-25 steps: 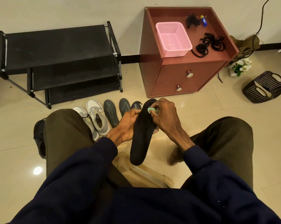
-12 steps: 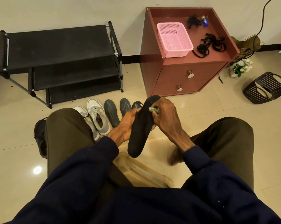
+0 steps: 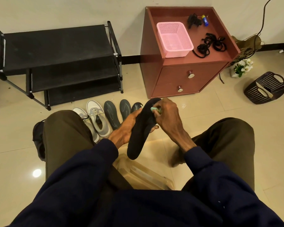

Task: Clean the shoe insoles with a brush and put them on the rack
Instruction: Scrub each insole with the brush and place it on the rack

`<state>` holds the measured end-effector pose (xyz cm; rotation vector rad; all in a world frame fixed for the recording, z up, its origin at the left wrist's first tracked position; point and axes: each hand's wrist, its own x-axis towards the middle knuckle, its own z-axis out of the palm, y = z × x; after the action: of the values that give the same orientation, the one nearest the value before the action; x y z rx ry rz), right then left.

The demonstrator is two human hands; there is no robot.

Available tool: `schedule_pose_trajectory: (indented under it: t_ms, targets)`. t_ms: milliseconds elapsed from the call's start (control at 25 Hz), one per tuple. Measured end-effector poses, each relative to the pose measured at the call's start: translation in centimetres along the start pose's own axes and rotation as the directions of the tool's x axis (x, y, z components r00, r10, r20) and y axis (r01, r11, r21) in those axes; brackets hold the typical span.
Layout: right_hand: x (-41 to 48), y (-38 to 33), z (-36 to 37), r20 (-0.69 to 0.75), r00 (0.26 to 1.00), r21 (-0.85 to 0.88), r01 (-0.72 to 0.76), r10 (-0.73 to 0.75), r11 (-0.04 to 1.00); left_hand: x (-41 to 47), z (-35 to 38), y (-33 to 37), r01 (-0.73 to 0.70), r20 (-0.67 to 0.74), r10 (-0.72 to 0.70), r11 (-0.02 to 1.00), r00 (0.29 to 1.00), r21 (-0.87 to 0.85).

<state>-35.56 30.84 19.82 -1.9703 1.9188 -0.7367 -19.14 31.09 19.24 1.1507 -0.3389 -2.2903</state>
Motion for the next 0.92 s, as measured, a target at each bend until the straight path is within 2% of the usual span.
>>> schedule_pose_trajectory:
  t_ms: [80, 160, 200, 320, 400, 440, 520, 600, 640, 680, 800, 880, 920]
  targets:
    - [-0.4, -1.4, 0.2, 0.163, 0.983, 0.156, 0.063, -0.089, 0.986, 0.3, -0.3, -0.1, -0.018, -0.031, 0.019, 0.999, 0.999, 0.027]
    - [-0.6, -2.0, 0.1, 0.323, 0.938, 0.199, 0.06, -0.123, 0.978, 0.5, -0.5, -0.1, -0.043, -0.065, 0.045, 0.998, 0.997, 0.036]
    - [-0.4, -1.8, 0.0, 0.307, 0.946, 0.163, 0.055, -0.104, 0.985, 0.5, -0.7, 0.0, -0.054, -0.058, 0.056, 0.998, 0.997, 0.032]
    - [0.3, 0.0, -0.4, 0.092, 0.996, -0.031, -0.003, 0.006, 1.0, 0.4, -0.6, 0.1, -0.066, -0.002, 0.066, 0.998, 0.998, -0.002]
    - [0.2, 0.1, -0.3, 0.055, 0.998, -0.005, -0.013, 0.013, 1.0, 0.4, -0.7, 0.1, -0.074, -0.01, 0.074, 0.997, 0.997, 0.02]
    - [-0.1, -0.5, -0.2, 0.104, 0.994, 0.059, 0.017, -0.023, 0.998, 0.6, -0.9, 0.0, -0.086, -0.024, 0.087, 0.996, 0.996, 0.038]
    - [-0.9, -2.2, 0.1, 0.293, 0.948, 0.19, 0.071, -0.126, 0.979, 0.9, -1.3, 0.0, -0.119, -0.078, 0.125, 0.99, 0.989, 0.071]
    - [-1.2, -3.0, 0.2, 0.441, 0.878, 0.24, 0.084, -0.185, 0.967, 1.3, -1.9, 0.1, -0.124, -0.125, 0.131, 0.99, 0.983, 0.067]
    - [-1.1, -3.0, 0.3, 0.451, 0.876, 0.225, 0.074, -0.171, 0.972, 1.3, -2.0, 0.2, -0.114, -0.12, 0.12, 0.992, 0.985, 0.059]
    - [-0.9, -2.8, 0.3, 0.415, 0.901, 0.193, 0.054, -0.131, 0.98, 1.1, -1.8, 0.3, -0.095, -0.096, 0.099, 0.995, 0.99, 0.041]
    - [-0.3, -1.6, 0.4, 0.163, 0.987, 0.013, 0.007, -0.009, 1.0, 0.8, -1.2, 0.2, -0.051, -0.028, 0.051, 0.999, 0.998, -0.01]
    - [-0.5, -1.3, 0.8, 0.063, 0.998, -0.013, 0.019, -0.018, 1.0, 0.6, -1.2, 0.1, -0.053, -0.03, 0.053, 0.999, 0.998, -0.005]
    - [-0.6, -1.6, 0.8, 0.072, 0.996, 0.027, 0.044, -0.046, 0.999, 0.6, -1.2, 0.2, -0.062, -0.029, 0.061, 0.998, 0.998, -0.012]
